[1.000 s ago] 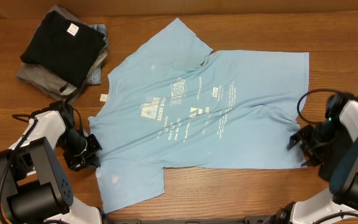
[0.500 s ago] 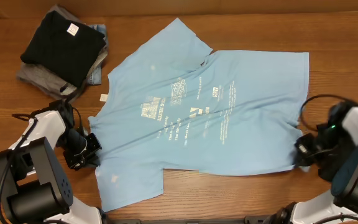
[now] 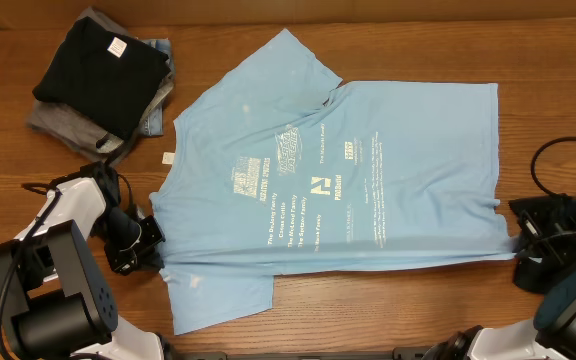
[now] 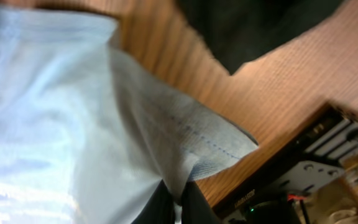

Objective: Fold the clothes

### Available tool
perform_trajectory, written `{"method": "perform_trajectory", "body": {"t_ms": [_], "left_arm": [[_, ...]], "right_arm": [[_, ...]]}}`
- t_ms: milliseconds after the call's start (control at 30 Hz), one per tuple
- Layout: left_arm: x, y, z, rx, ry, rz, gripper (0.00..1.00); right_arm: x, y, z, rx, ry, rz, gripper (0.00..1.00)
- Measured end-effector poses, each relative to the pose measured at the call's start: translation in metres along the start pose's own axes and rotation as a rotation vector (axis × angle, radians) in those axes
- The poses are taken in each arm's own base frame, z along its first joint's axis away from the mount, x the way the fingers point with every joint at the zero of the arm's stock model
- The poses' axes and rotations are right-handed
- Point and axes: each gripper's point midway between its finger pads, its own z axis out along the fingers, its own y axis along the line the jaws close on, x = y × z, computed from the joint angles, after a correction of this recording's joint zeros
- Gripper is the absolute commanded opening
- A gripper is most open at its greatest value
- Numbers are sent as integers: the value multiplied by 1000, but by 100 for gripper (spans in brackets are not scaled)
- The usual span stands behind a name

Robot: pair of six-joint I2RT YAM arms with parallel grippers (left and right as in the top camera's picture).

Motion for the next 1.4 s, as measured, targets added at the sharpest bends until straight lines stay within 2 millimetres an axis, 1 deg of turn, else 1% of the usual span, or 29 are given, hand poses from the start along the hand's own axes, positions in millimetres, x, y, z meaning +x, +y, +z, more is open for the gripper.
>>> {"method": "perform_trajectory", "body": {"t_ms": [33,67,100,167,233,267,300,333,367,400,467,500,567,600,633,700,733,767,867,900,967,1000,1067,1133,1167,1233,1300,1367,1400], "left_arm": [[1,0,0,-1,5,0,4],[2,1,0,-5,9,1,4],[4,2,0,-13,14,2,4],[6,7,-1,-39,23,4,4],[7,12,-2,-70,27,3,4],[7,14,-3,-80,24,3,9],[6,15,-3,-88,22,3,18],[5,16,-4,-93,18,3,23],[4,16,-4,-94,13,5,27],[3,16,-4,-93,9,9,32],[0,14,-4,-86,-1,20,36],[-1,13,-4,-78,-6,23,38],[-3,8,-6,-56,-10,32,48],[-5,5,-8,-43,-14,38,50],[-8,2,-13,-27,-22,48,50],[-10,-4,-24,-10,-23,55,50],[-13,-6,-31,-4,-31,59,51],[-16,-9,-38,3,-43,65,51],[-31,-24,-69,48,-103,102,51],[-36,-29,-78,66,-124,116,51],[-42,-40,-96,110,-159,146,50],[-44,-45,-104,131,-173,160,50],[-47,-55,-119,176,-197,190,50],[-49,-65,-130,214,-221,224,50],[-49,-69,-135,230,-231,239,50],[-51,-79,-145,255,-256,278,51],[-52,-88,-150,266,-277,317,50],[-51,-100,-152,273,-292,365,51],[-50,-105,-151,273,-293,384,51]], "right_arm": [[2,3,0,-5,3,-22,35],[3,6,0,-8,4,-51,66],[5,8,0,-9,5,-63,80],[5,11,1,-12,0,-86,85],[-3,17,0,-32,-34,-100,83],[-8,22,0,-49,-56,-99,75],[-17,30,-1,-84,-91,-103,71],[-27,40,-3,-132,-131,-112,68],[-37,55,-7,-198,-173,-143,63],[-44,66,-11,-247,-204,-161,61],[-58,96,-24,-360,-288,-227,60],[-63,110,-30,-400,-328,-261,59],[-68,139,-39,-459,-402,-330,57],[-67,152,-40,-472,-422,-361,54],[-64,167,-37,-478,-436,-397,49],[-62,188,-26,-468,-446,-429,43],[-62,199,-18,-463,-446,-440,37],[-61,207,-8,-454,-438,-448,34],[-69,223,21,-432,-419,-429,18],[-72,226,30,-429,-411,-418,16],[-81,234,41,-437,-410,-382,11],[-87,239,36,-459,-435,-364,8],[-98,253,37,-505,-452,-318,6],[-105,273,35,-573,-471,-293,6],[-108,281,34,-601,-479,-287,6],[-112,307,30,-692,-502,-288,6],[-112,324,28,-750,-510,-289,8],[-109,333,25,-774,-503,-290,16],[-107,336,23,-775,-488,-289,26]]}}
